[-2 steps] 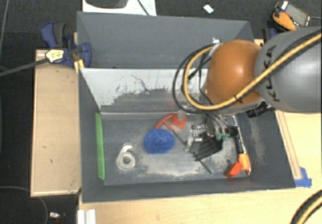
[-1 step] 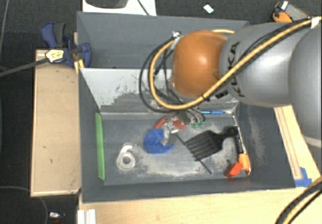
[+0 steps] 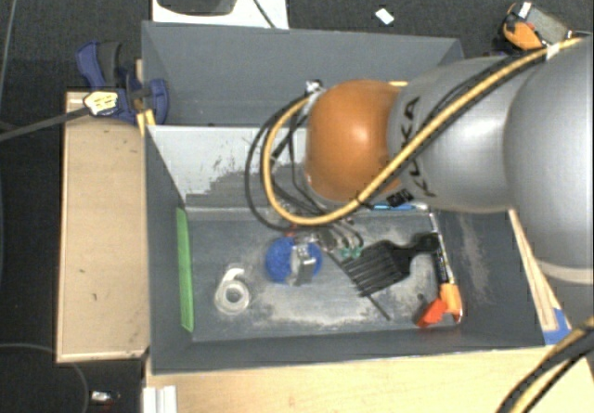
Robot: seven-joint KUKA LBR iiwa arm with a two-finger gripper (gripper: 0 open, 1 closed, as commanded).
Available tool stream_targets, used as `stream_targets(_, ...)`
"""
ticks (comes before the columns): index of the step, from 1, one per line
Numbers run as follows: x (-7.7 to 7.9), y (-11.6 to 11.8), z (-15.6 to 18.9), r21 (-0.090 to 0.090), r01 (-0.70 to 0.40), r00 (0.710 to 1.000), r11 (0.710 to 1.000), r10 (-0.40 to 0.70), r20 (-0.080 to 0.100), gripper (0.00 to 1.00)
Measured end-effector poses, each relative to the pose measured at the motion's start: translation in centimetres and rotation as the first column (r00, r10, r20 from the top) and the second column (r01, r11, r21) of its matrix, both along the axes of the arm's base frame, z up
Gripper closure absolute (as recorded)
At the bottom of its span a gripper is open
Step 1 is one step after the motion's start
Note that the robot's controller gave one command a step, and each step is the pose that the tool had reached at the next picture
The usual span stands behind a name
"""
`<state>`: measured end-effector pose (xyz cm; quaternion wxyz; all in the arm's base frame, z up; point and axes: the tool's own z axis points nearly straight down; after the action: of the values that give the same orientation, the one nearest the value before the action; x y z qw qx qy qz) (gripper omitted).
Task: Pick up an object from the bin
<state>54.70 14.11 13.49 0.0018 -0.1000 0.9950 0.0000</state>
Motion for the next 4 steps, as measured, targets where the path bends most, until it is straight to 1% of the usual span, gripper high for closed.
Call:
stream_targets(1,0.9,-1.0,-6.6,0.002,-0.096,0.995,0.995,0.096,0.015,0.0)
stream_targets(2,0.5,-2.7,-6.4,0.003,-0.041,0.999,0.999,0.041,0.007,1.0)
stream_targets(3,0.5,-2.7,-6.4,0.003,-0.041,0.999,0.999,0.041,0.007,1.0)
stream_targets(4,0.2,-2.7,-4.2,0.001,-0.039,0.999,0.999,0.039,-0.002,1.0)
